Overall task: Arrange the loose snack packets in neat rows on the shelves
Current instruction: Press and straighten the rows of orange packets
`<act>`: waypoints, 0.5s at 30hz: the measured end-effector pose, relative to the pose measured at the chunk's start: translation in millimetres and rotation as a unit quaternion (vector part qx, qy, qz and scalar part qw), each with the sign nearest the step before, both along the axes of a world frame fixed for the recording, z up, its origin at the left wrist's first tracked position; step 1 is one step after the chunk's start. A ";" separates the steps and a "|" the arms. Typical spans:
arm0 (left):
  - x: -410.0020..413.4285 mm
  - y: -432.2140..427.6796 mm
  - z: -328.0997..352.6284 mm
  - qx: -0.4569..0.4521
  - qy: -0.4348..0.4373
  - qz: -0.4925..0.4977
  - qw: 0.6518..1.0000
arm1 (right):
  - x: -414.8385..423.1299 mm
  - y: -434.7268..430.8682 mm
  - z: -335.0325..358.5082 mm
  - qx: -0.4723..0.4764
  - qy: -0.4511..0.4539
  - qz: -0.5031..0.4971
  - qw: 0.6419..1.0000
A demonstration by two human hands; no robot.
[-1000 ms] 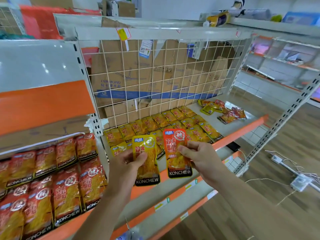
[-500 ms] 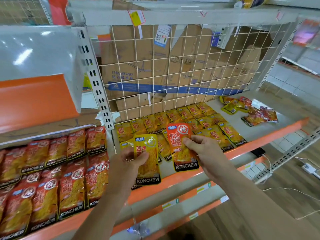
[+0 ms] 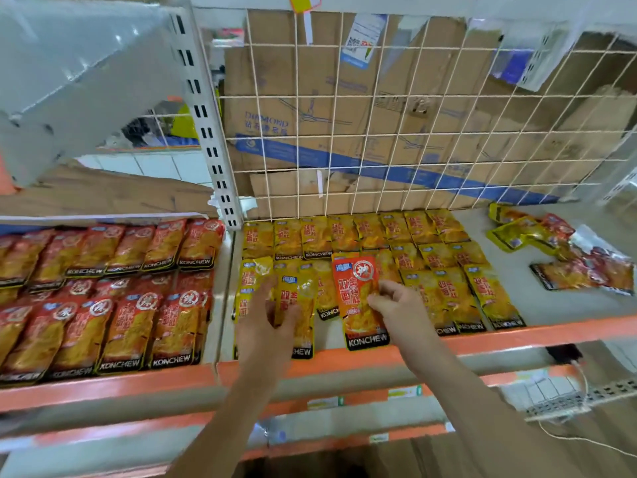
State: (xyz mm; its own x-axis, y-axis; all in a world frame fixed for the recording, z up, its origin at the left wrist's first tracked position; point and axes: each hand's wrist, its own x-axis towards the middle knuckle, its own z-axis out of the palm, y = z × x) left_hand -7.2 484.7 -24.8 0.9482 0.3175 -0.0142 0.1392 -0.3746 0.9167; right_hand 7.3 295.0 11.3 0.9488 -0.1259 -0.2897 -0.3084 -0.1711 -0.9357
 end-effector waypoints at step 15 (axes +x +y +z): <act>7.1 1.6 -24.8 0.377 0.022 0.011 0.926 | 19.8 11.6 -10.7 -0.105 -0.094 0.134 0.981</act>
